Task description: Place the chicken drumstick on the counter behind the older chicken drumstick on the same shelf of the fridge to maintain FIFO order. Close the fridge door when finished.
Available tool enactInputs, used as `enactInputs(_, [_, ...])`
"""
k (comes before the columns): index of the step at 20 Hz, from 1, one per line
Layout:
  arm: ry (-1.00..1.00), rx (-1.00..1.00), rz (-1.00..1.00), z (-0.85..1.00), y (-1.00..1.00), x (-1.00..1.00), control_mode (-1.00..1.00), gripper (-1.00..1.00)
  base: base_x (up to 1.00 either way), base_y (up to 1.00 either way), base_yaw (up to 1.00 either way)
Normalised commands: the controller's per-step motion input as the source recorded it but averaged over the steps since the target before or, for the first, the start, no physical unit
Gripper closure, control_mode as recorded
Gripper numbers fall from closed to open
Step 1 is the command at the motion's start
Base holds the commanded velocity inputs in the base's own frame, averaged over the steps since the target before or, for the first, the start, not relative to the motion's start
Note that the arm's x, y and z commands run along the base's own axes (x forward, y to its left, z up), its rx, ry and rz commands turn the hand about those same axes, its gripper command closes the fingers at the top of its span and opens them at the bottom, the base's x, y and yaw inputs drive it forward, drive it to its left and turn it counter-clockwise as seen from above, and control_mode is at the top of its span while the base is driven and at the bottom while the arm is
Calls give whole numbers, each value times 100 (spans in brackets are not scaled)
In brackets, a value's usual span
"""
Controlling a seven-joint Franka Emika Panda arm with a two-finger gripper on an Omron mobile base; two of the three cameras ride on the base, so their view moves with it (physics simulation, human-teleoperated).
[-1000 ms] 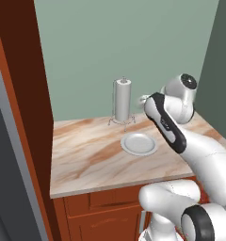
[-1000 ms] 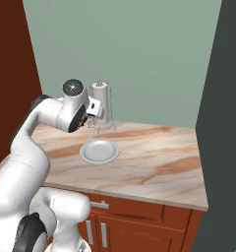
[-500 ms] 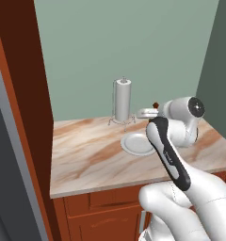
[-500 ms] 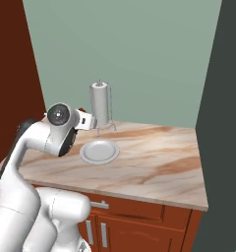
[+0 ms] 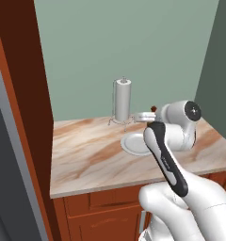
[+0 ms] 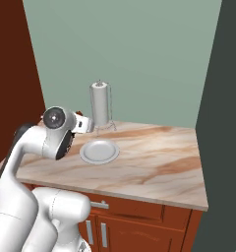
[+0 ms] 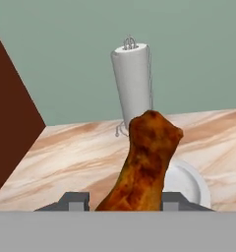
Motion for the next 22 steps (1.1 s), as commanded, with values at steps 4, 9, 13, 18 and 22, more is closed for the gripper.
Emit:
enactInputs(4, [0,0,0,0,0,0,100,100,-33,9,0])
enactInputs(9, [0,0,0,0,0,0,100,100,-67,8,0])
enactInputs(13, [0,0,0,0,0,0,100,100,-88,24,3])
enactInputs(18, [0,0,0,0,0,0,100,100,-100,29,7])
enactInputs(22, [0,0,0,0,0,0,100,100,-90,48,13])
